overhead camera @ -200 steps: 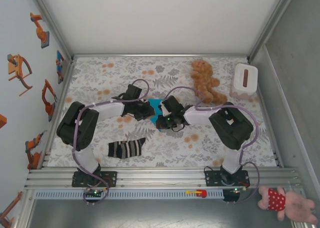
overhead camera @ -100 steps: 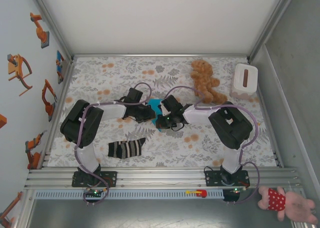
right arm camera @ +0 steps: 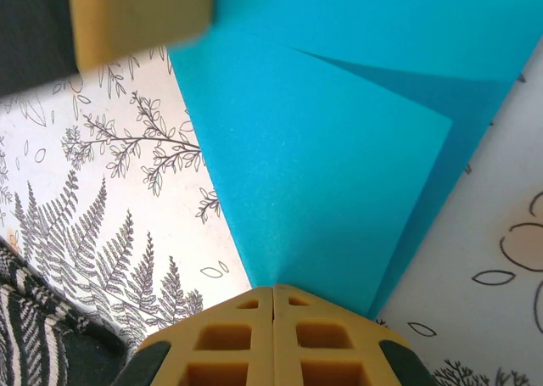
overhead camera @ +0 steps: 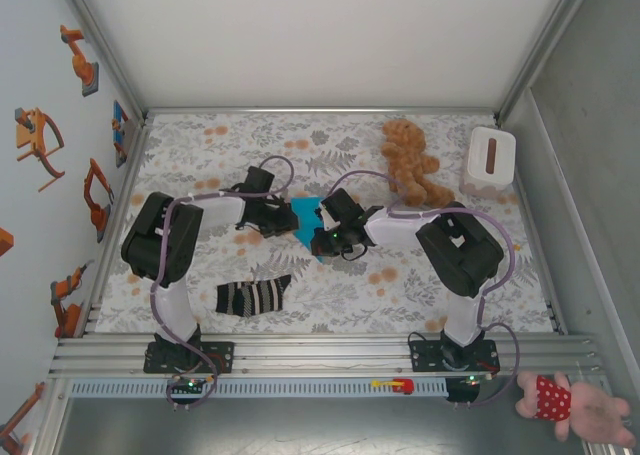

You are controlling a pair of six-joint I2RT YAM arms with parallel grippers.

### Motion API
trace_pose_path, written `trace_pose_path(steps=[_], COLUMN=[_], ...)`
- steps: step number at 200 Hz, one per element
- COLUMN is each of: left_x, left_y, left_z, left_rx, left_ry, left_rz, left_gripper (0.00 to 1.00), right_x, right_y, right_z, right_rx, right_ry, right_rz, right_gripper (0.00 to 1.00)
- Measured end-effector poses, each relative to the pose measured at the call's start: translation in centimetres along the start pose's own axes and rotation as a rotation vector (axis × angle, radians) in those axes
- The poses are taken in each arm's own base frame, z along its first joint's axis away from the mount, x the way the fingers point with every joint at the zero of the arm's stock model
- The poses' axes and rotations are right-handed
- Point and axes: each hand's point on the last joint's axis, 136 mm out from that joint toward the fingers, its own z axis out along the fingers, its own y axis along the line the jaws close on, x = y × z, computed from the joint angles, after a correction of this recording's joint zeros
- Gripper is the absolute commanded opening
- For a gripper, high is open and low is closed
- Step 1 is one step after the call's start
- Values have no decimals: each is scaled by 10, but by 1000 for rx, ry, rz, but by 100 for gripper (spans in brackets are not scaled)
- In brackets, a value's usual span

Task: Fold a paper plane with a square sheet of paper (pick it up from the middle)
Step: Third fold the triangle at the center of the table.

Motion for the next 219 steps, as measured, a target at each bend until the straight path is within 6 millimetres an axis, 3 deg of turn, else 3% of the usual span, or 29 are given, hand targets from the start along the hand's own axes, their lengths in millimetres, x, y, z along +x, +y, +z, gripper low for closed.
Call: trace_pose_path(steps=[26, 64, 89, 110, 128, 152, 171, 219], left_x=[-15, -22, -31, -33, -26, -11, 3, 17], left_y=[16, 22, 20, 9, 3, 7, 12, -8], left_z=[-9, -15, -32, -53, -62, -57, -49, -38], left_rx=[-41, -75, -74, -22, 34, 86, 114, 190], left_ry=[-29, -53, -118, -194, -228, -225, -202, -152], left_rz=[-12, -16, -38, -70, -110, -195, -262, -294], left_gripper=[11, 12, 19, 29, 36, 42, 45, 46], right_x=[-1, -2, -3, -13, -29, -43, -42, -35], right_y=[1, 2, 4, 12, 26, 37, 34, 20], right_z=[0, -1, -4, -17, -35, -50, -47, -29], right_rx=[0, -4, -5, -13, -45, -74, -83, -50], right_ry=[-1, -3, -8, -60, -141, -217, -222, -188], right_rz=[-6, -10, 0, 38, 62, 87, 121, 165], right_gripper=[0, 0, 0, 9, 13, 20, 29, 25])
